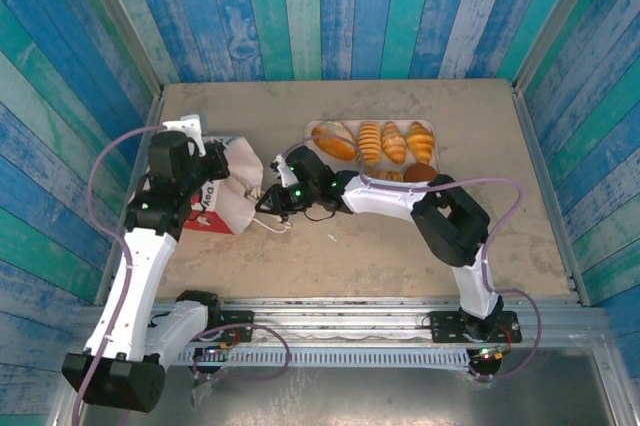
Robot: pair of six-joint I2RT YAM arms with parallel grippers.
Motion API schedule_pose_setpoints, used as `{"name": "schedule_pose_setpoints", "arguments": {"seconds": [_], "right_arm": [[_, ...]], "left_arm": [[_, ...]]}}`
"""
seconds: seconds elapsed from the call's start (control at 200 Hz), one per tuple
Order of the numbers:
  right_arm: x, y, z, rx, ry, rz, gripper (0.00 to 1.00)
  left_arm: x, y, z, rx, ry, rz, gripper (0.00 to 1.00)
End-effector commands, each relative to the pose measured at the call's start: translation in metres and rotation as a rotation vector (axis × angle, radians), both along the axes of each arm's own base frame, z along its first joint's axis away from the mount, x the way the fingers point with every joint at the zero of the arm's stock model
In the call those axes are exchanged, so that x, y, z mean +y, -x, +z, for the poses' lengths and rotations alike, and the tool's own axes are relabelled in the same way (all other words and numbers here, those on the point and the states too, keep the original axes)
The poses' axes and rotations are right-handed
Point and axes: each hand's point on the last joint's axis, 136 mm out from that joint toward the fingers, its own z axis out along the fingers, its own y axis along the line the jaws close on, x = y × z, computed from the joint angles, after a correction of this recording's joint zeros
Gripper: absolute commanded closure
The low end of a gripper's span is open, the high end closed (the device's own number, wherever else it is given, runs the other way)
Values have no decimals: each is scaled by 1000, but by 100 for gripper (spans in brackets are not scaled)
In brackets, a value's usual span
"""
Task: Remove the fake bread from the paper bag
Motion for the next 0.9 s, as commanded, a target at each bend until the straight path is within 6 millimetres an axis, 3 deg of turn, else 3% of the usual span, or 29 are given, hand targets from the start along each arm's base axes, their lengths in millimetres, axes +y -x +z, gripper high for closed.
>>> {"name": "schedule_pose_setpoints", "arguments": {"seconds": [0.0,0.035,0.11,0.175,0.24,0.321,0.376,0.436,0.476,0.566,0.646,0.731,0.897], "right_arm": [[-4,16,29,-128,-28,85,69],[-6,23,31,-146,-24,111,69],[-15,31,27,-178,25,135,68],[-28,33,19,-189,83,128,68],[-44,30,8,-193,126,88,67],[-56,27,1,-180,147,61,67],[-59,28,-3,-176,156,57,67],[-59,29,-3,-173,150,59,67],[-59,28,-4,-169,152,58,67],[-56,28,-4,-167,152,67,67],[-55,27,-5,-163,154,64,67],[-58,27,-4,-171,162,54,67],[-68,32,-1,-190,186,34,64]], "left_arm": [[10,13,16,-47,-158,-22,100],[8,15,17,-59,-192,-51,100],[-14,18,20,-90,-184,-195,100],[-44,17,20,-93,-71,-333,100],[-86,22,18,-69,44,-502,100],[-136,41,15,-39,15,-674,100],[-150,53,7,0,-15,-739,100],[-149,65,4,49,-26,-773,100],[-136,68,3,65,-71,-723,100],[-69,58,-8,110,-284,-394,100],[-26,54,-9,116,-384,-184,100],[-18,47,-10,118,-370,-121,100],[-39,32,-6,72,-291,-175,100]]}}
